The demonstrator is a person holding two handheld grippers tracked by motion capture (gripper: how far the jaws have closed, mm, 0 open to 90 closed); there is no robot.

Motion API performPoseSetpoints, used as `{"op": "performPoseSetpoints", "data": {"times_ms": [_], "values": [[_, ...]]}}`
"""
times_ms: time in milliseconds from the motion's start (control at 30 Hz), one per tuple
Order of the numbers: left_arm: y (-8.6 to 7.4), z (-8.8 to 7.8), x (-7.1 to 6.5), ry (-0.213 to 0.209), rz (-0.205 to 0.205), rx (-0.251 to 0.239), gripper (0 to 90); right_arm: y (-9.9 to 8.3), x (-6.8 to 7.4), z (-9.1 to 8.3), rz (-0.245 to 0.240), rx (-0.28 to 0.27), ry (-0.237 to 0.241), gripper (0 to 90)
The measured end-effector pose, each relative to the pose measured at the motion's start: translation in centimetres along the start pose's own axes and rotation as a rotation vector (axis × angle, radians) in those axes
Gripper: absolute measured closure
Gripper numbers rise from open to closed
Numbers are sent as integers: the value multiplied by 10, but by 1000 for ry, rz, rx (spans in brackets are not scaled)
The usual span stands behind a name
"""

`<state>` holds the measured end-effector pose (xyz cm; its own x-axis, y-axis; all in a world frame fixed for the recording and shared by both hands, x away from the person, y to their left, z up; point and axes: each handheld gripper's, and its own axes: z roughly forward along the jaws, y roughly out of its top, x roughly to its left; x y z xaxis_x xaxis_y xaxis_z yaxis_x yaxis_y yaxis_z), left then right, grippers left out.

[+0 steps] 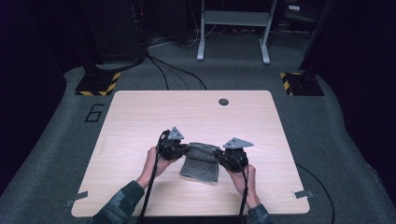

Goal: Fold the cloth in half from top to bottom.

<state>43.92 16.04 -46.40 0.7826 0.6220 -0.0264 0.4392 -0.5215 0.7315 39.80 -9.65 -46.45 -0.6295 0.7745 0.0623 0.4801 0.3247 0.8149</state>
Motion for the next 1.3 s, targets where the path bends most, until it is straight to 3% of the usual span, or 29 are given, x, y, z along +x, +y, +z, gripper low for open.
{"op": "performPoseSetpoints", "data": {"times_ms": [167,367,467,600,667,767,900,933,1067,1300], "values": [[-16,1,-5,-39,-10,43,720,-14,5,-2,7,21,25,739],[-36,-14,-7,-68,-38,80,494,-32,6,-18,19,28,78,563],[-41,-27,-8,-81,-50,57,432,-34,3,-28,50,4,98,494],[-38,-37,-8,-76,-48,29,389,-33,0,-27,65,-2,68,398],[-34,-39,-5,-68,-52,19,374,-32,-3,-21,74,21,51,360],[-28,-31,1,-29,-95,0,335,-32,-5,-10,91,39,12,309],[-21,-10,4,15,-112,11,276,-31,-4,2,94,66,-31,237],[-22,-5,3,4,-120,22,265,-31,-4,4,94,70,-29,224],[-33,8,-5,52,-82,88,195,-37,3,12,52,120,-55,159],[-48,13,-16,104,-38,134,190,-49,3,21,31,176,-81,146]]}}
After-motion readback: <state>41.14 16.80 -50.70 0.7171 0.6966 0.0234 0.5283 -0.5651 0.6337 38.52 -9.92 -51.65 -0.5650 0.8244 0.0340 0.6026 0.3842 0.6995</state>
